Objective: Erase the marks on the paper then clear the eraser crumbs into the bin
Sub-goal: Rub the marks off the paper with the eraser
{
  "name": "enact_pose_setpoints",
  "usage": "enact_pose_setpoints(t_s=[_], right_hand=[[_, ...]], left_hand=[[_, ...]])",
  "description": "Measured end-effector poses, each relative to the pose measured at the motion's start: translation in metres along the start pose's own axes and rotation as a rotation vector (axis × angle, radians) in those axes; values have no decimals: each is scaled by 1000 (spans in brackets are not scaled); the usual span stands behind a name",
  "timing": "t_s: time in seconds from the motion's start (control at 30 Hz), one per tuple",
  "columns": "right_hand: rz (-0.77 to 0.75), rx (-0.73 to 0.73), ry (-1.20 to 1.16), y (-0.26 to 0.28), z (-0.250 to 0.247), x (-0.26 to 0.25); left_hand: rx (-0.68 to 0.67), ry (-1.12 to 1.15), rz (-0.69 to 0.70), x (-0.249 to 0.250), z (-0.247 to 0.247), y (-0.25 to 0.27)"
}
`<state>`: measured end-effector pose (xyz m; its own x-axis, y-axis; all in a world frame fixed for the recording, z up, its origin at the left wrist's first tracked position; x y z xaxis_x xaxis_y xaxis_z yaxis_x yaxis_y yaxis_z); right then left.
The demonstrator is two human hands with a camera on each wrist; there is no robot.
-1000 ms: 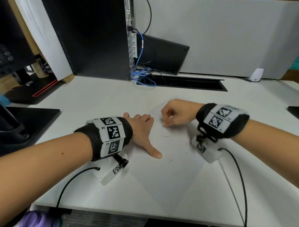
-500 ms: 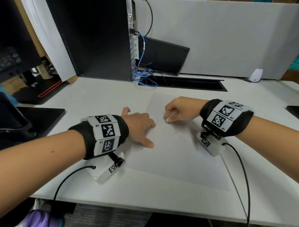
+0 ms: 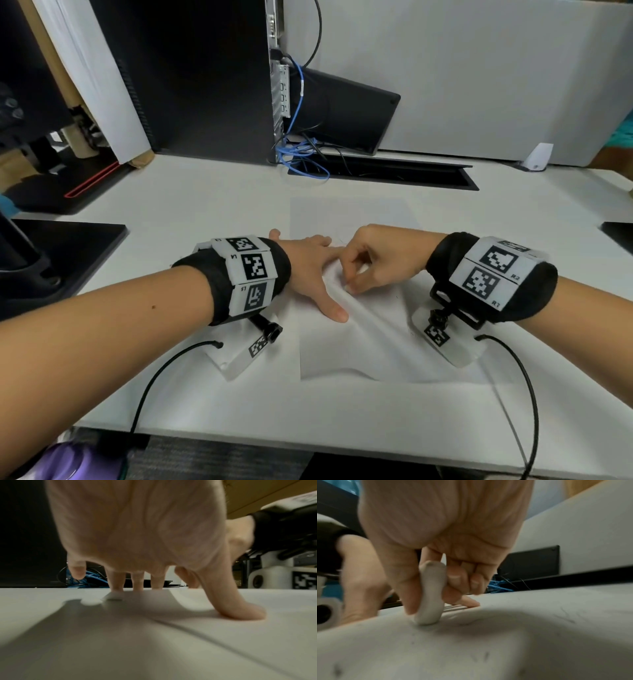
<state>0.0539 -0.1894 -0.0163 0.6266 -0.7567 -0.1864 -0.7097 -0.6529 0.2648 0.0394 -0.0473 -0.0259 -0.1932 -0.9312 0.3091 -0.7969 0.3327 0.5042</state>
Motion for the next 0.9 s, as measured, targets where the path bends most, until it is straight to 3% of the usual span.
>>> enact_pose_setpoints(t_s=[0.13, 0.3, 0.43, 0.57, 0.73, 0.9], right_hand=[[55, 134, 140, -7, -7, 12], [1, 5, 11, 0, 1, 4], [59, 128, 71, -4, -5, 14], [-18, -9, -23, 1, 4, -1], [67, 104, 50, -2, -7, 16], [-26, -24, -20, 3, 5, -3]], left_hand=[[-75, -91, -49, -1, -2, -3], [-80, -117, -55, 2, -4, -4], [-70, -106, -61, 2, -1, -4], [-58, -88, -66, 2, 2, -4], [-59, -88, -74, 2, 0, -5], [-58, -70, -67, 2, -1, -5]])
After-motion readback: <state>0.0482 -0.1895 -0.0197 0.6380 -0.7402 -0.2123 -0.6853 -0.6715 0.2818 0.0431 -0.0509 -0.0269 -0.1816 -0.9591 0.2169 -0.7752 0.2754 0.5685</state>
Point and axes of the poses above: each hand's wrist, its own y-axis away from the middle knuckle, its own z-axis out of the palm, x = y × z, the point moved 1 cm from there along -y, towards the middle knuckle, and after that the axes turned 14 degrees about y, right-handed, at the moved point
